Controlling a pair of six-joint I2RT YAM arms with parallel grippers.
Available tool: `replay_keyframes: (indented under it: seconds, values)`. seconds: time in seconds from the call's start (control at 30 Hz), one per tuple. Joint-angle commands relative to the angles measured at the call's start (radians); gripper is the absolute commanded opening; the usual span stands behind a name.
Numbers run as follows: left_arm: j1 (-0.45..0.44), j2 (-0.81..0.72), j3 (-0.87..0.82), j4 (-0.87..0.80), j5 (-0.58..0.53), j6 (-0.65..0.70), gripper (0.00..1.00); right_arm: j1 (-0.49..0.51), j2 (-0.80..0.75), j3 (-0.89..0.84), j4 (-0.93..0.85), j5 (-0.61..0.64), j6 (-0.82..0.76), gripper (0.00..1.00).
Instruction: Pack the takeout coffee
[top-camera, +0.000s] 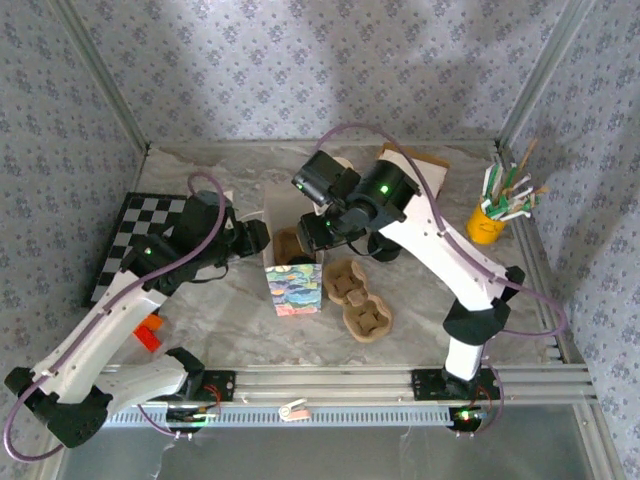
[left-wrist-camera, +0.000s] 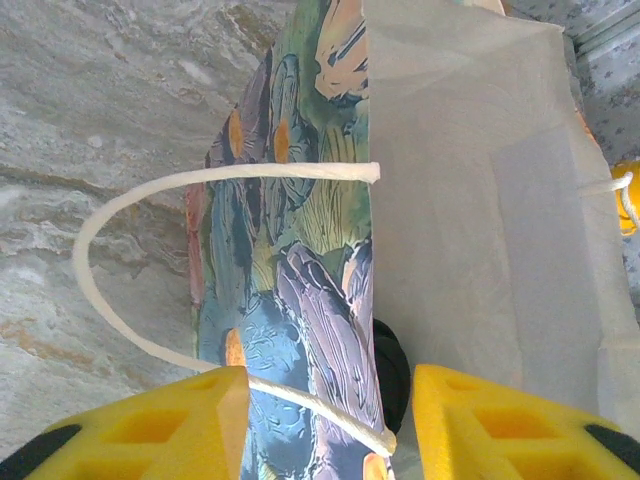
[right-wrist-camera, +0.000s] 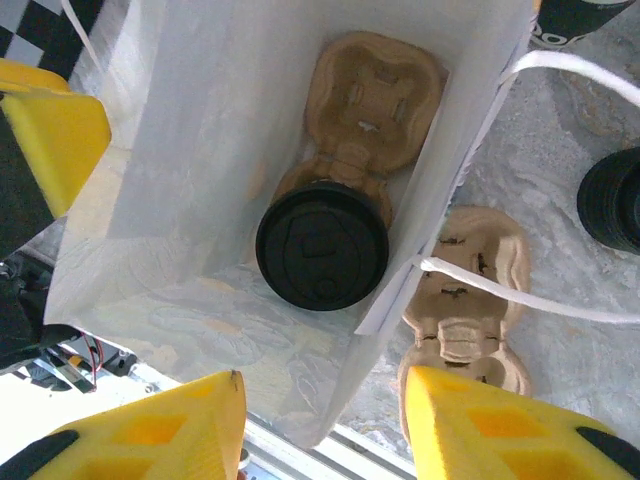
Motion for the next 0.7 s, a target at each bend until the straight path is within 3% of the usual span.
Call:
replay_keyframes:
  seconds: [0.0,0.27,0.5,0.67]
  values:
    - [0.012,-0.026,0.049,-0.036,-0.015,0.027,0.5,-0.019,-0.056,-0.007,0.021,0.015,-0.019,0.48]
    - [0.043,-0.043,0.12,-0.063,-0.033,0.117,0.57,-0.144,-0.161,-0.124,0.087,0.048,-0.048,0.56]
    - [0.085,-0.049,0.146,-0.062,-0.071,0.188,0.59,-0.382,-0.307,-0.341,0.194,0.058,-0.077,0.62]
    - [0.122,-0.044,0.142,-0.032,-0.09,0.239,0.59,-0.625,-0.385,-0.467,0.246,0.063,-0.114,0.64]
